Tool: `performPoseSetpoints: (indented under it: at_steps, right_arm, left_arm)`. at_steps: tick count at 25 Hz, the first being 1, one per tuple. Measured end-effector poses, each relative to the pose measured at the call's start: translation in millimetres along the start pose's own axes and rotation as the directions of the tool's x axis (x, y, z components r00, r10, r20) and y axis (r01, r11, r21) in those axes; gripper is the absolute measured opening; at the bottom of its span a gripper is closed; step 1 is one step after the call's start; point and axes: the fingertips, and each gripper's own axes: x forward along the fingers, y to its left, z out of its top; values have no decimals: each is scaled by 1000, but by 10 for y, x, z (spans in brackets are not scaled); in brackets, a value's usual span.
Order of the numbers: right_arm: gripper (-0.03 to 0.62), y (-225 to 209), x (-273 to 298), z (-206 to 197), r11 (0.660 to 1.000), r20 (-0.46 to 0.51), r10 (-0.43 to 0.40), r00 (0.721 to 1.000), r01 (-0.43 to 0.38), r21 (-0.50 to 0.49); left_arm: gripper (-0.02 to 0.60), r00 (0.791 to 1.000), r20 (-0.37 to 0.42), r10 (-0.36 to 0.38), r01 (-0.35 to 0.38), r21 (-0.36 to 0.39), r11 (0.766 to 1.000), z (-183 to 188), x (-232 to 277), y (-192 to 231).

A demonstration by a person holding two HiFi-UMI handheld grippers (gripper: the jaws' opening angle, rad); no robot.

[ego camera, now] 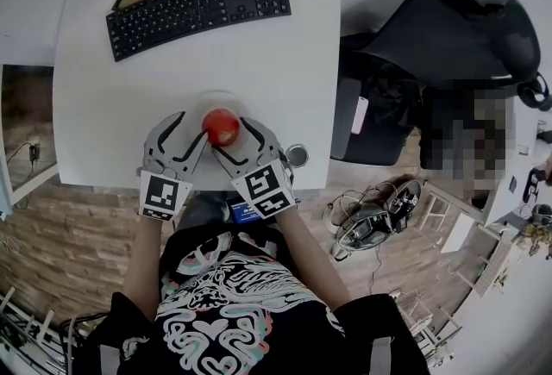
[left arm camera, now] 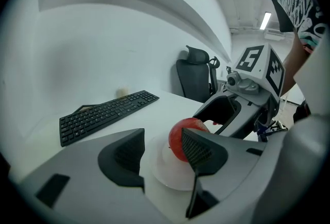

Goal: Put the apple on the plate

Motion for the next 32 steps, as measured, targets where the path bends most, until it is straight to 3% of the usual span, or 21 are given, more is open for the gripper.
performPoseSetpoints:
  at_steps: [7, 24, 25, 28, 30, 32]
  right_arm:
    - [324, -88, -27, -11, 999, -6, 14, 1000, -14, 31]
    - [313, -167, -379, 249, 998, 105, -1, 994, -5, 62]
    - [292, -171, -418, 276, 998, 122, -18, 992, 11, 57]
    - [73, -220, -539, 341, 996, 168, -91, 982, 89, 21]
    - [40, -233, -580, 352, 994, 174, -111, 979, 112, 4]
    - [35, -218, -616, 358, 992, 177, -122, 977, 123, 1]
  left_arm:
    - [215, 1000, 10, 1, -1, -21, 1000, 67, 63, -12]
    - [215, 1000, 19, 19, -17, -66, 998, 147, -35, 5]
    - [213, 1000, 21, 19, -18, -78, 997, 149, -59, 9]
    - [179, 999, 22, 38, -36, -114, 993, 136, -127, 52]
    - [72, 997, 21, 69, -66, -120, 991, 131, -168, 108]
    - [37, 995, 17, 95, -92, -124, 988, 118, -217, 146]
